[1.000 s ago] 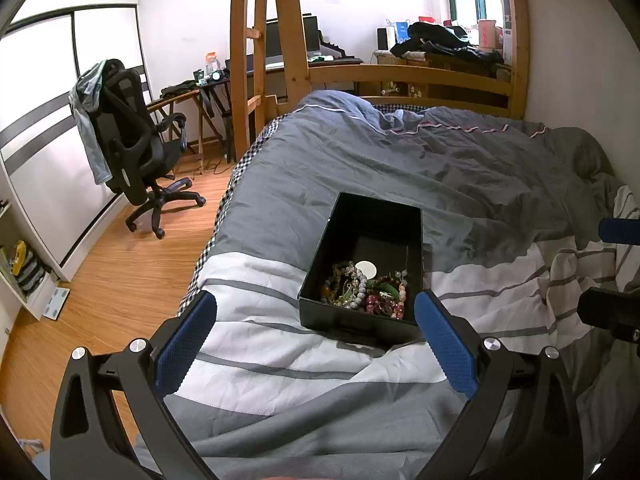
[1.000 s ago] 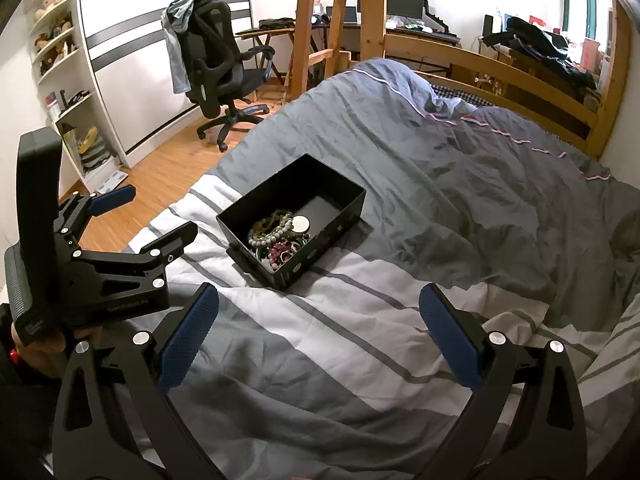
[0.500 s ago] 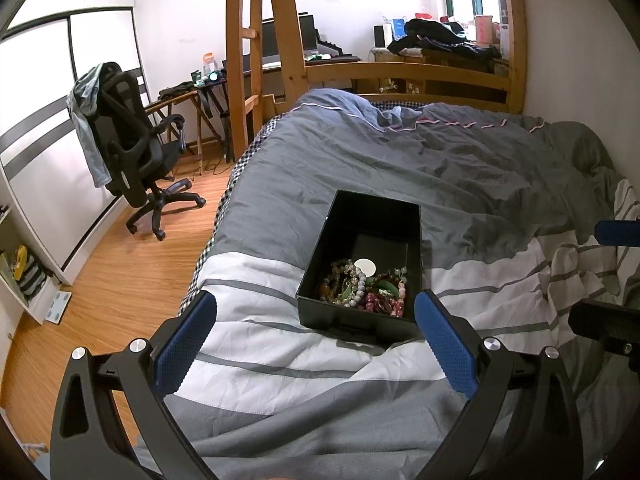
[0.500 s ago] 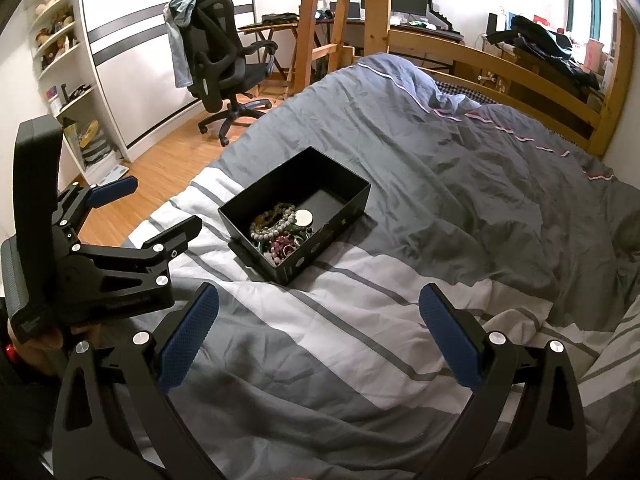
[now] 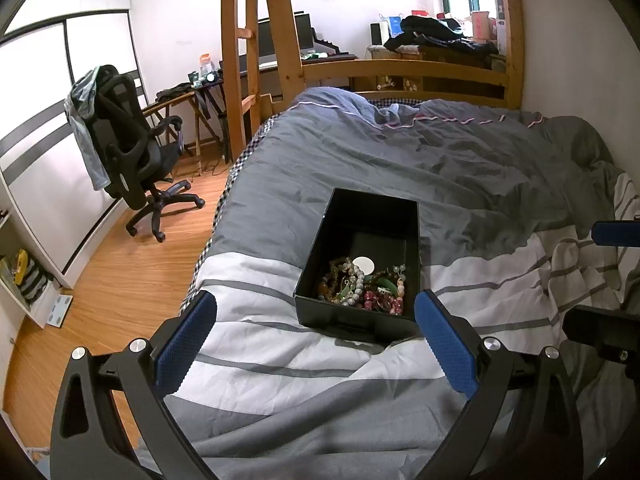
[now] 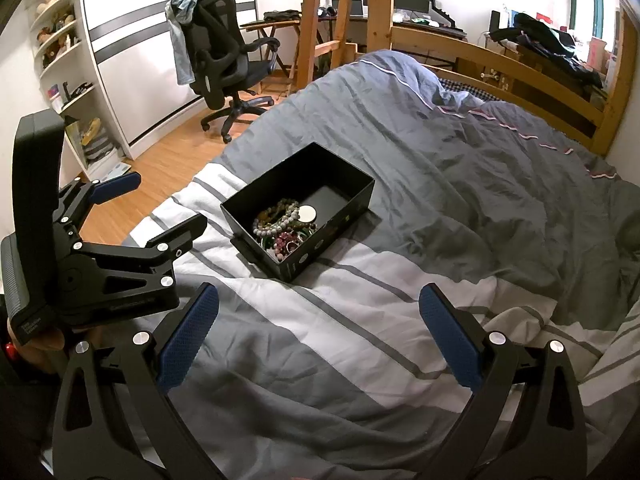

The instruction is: Organize jewelry

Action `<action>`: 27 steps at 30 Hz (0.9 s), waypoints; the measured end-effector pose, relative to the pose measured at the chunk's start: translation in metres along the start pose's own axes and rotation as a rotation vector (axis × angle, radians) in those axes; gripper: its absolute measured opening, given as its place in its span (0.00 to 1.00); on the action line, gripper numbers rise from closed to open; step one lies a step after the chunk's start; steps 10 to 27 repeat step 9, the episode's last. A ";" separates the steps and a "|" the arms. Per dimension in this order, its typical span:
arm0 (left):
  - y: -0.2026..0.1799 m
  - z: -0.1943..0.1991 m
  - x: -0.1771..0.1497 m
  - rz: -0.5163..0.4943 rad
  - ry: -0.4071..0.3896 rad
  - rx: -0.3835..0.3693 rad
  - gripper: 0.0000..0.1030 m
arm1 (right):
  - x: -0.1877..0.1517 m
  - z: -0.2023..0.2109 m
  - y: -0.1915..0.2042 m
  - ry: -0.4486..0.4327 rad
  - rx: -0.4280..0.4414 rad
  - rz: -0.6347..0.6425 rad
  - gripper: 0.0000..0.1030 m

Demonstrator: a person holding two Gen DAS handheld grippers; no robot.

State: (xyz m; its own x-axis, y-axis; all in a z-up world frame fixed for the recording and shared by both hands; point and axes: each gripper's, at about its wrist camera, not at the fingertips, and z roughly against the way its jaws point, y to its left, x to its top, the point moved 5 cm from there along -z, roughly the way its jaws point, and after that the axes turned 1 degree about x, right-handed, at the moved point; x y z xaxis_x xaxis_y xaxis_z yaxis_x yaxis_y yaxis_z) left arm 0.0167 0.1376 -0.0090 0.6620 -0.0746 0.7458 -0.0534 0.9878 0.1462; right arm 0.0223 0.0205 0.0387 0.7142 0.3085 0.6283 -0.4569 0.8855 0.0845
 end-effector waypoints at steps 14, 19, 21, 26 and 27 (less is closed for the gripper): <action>0.004 -0.001 0.000 -0.005 0.003 -0.004 0.94 | -0.003 -0.004 -0.001 0.008 0.008 0.003 0.96; 0.004 -0.001 0.000 -0.005 0.003 -0.004 0.94 | -0.003 -0.004 -0.001 0.008 0.008 0.003 0.96; 0.004 -0.001 0.000 -0.005 0.003 -0.004 0.94 | -0.003 -0.004 -0.001 0.008 0.008 0.003 0.96; 0.004 -0.001 0.000 -0.005 0.003 -0.004 0.94 | -0.003 -0.004 -0.001 0.008 0.008 0.003 0.96; 0.004 -0.001 0.000 -0.005 0.003 -0.004 0.94 | -0.003 -0.004 -0.001 0.008 0.008 0.003 0.96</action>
